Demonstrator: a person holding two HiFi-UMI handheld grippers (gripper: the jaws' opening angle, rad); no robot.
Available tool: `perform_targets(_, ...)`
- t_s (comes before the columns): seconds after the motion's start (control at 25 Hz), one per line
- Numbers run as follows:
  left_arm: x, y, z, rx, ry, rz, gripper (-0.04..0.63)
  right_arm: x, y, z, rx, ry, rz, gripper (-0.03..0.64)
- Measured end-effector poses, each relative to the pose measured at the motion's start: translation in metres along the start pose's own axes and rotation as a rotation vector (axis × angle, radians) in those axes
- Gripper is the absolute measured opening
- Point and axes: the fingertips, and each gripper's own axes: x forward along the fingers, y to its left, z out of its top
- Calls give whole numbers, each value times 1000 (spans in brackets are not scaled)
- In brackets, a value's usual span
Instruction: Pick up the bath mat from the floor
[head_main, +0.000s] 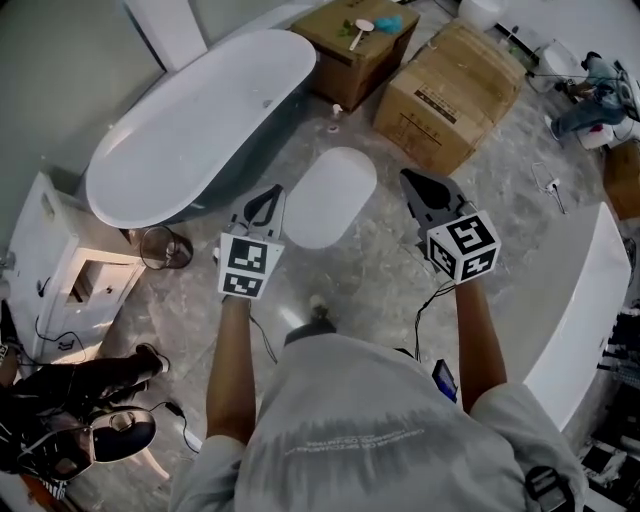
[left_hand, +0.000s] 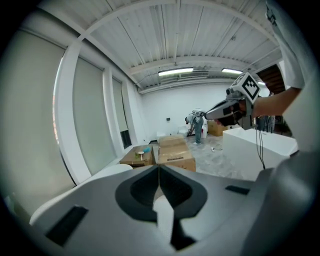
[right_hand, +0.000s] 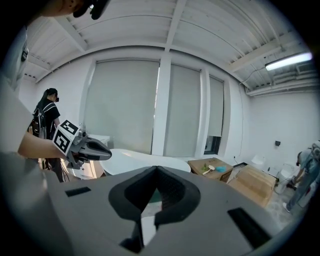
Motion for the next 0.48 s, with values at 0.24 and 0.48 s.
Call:
perform_targets(0.24,47,29,-38,-72,77,-48,18,50,-11,-17,23,72,-18,15)
perform_targets(0.48,83,26,-80,-139,150,-81,18,76,-16,-58,59,151,-20,15)
